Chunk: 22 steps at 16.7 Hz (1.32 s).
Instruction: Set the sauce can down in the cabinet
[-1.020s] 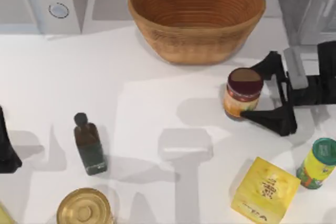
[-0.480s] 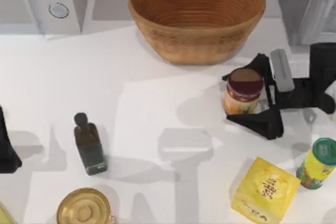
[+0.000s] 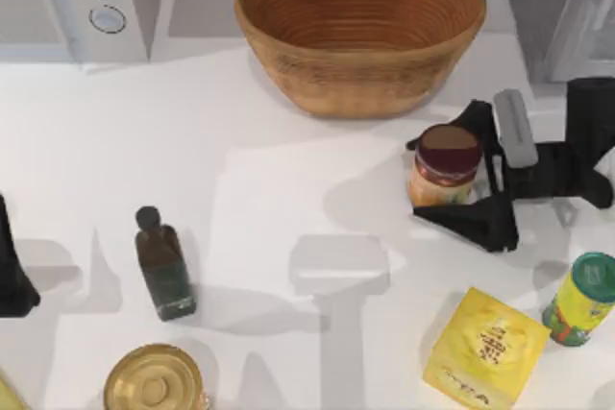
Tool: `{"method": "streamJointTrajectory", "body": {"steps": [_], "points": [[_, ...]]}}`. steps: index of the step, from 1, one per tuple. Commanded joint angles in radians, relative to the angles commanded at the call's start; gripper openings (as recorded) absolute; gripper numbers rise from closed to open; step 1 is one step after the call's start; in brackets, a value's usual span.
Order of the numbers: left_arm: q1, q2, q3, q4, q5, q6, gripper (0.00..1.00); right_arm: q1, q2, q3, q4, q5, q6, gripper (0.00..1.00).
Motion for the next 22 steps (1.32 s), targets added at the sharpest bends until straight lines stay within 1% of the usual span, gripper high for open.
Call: {"method": "streamJointTrajectory", "body": {"steps": [10,11,20,22], "points": [[0.000,0.000,0.000,0.000,0.000,0.000,1.00,0.000,0.000,0.000,0.000,0.000,0.000,0.02],[0.000,0.000,0.000,0.000,0.000,0.000,1.00,0.000,0.000,0.000,0.000,0.000,0.000,0.00],[0.000,0.000,0.000,0.000,0.000,0.000,1.00,-0.004,-0.002,0.001,-0.002,0.000,0.001,0.00],[0.000,0.000,0.000,0.000,0.000,0.000,1.00,-0.008,-0.038,0.009,-0.035,0.002,0.001,0.00]]}}
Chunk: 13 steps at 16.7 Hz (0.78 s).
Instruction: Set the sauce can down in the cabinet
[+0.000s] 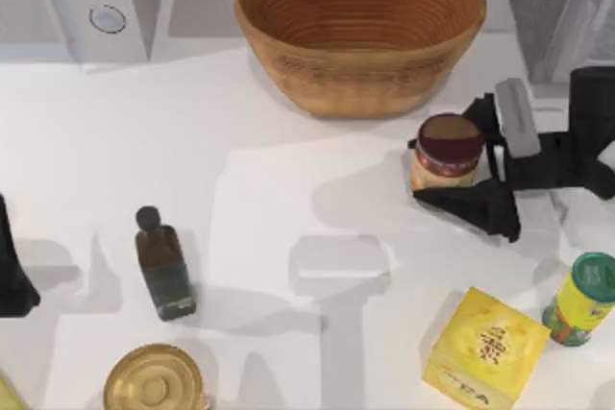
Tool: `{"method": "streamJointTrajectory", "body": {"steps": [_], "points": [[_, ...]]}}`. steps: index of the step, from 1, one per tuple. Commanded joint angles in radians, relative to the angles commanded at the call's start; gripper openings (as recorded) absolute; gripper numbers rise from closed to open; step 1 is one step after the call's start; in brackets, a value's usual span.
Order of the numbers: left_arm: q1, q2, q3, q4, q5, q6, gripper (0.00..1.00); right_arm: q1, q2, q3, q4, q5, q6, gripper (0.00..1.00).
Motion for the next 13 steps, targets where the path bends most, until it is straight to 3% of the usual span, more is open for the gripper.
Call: {"method": "streamJointTrajectory", "body": {"steps": [8,13], "points": [[0.000,0.000,0.000,0.000,0.000,0.000,1.00,-0.013,-0.311,0.053,-0.393,0.006,0.005,0.00],[0.000,0.000,0.000,0.000,0.000,0.000,1.00,0.005,-0.383,0.072,-0.466,-0.009,0.001,0.00]]}}
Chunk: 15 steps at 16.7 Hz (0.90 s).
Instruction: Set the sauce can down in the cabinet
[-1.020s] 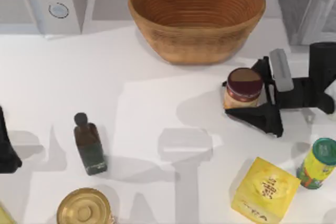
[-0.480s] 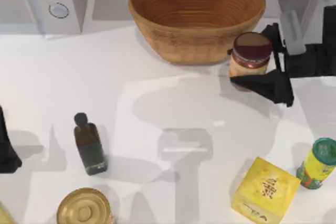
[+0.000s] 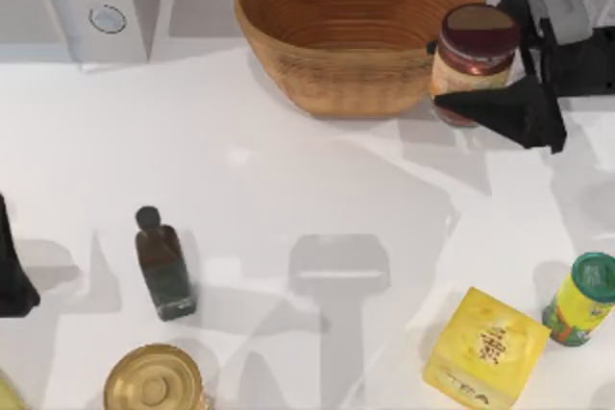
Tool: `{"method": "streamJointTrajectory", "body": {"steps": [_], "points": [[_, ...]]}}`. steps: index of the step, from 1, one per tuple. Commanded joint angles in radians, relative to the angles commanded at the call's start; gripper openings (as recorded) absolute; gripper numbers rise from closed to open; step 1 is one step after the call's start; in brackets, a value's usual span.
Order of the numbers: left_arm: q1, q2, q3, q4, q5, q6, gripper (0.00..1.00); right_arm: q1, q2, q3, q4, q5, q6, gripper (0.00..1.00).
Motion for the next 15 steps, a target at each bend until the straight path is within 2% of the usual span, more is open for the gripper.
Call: {"method": "streamJointTrajectory", "body": {"steps": [4,7,11,15], "points": [[0.000,0.000,0.000,0.000,0.000,0.000,1.00,-0.004,-0.007,-0.007,0.003,0.009,0.003,0.00],[0.000,0.000,0.000,0.000,0.000,0.000,1.00,-0.014,-0.102,-0.059,0.001,0.084,0.025,0.00],[0.000,0.000,0.000,0.000,0.000,0.000,1.00,-0.036,-0.376,-0.209,-0.017,0.281,0.098,0.00],[0.000,0.000,0.000,0.000,0.000,0.000,1.00,-0.063,-0.786,-0.432,-0.057,0.553,0.215,0.00]]}}
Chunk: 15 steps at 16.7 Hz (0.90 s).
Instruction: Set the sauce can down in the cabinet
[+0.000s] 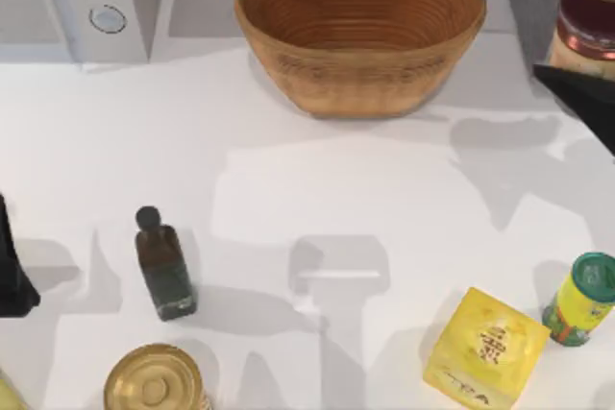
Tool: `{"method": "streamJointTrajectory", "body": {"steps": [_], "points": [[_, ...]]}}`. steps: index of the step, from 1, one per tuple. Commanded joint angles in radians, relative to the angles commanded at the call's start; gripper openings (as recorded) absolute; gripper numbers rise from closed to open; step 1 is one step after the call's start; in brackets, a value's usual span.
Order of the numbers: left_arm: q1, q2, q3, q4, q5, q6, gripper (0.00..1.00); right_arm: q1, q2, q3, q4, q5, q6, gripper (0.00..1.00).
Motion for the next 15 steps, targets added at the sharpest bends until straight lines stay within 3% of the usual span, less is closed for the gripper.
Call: {"method": "streamJointTrajectory", "body": {"steps": [9,12,15], "points": [[0.000,0.000,0.000,0.000,0.000,0.000,1.00,-0.035,-0.925,-0.540,-0.095,0.632,0.278,0.00],[0.000,0.000,0.000,0.000,0.000,0.000,1.00,-0.040,-1.098,-0.667,-0.118,0.774,0.343,0.00],[0.000,0.000,0.000,0.000,0.000,0.000,1.00,-0.042,-1.175,-0.735,-0.132,0.847,0.377,0.00]]}}
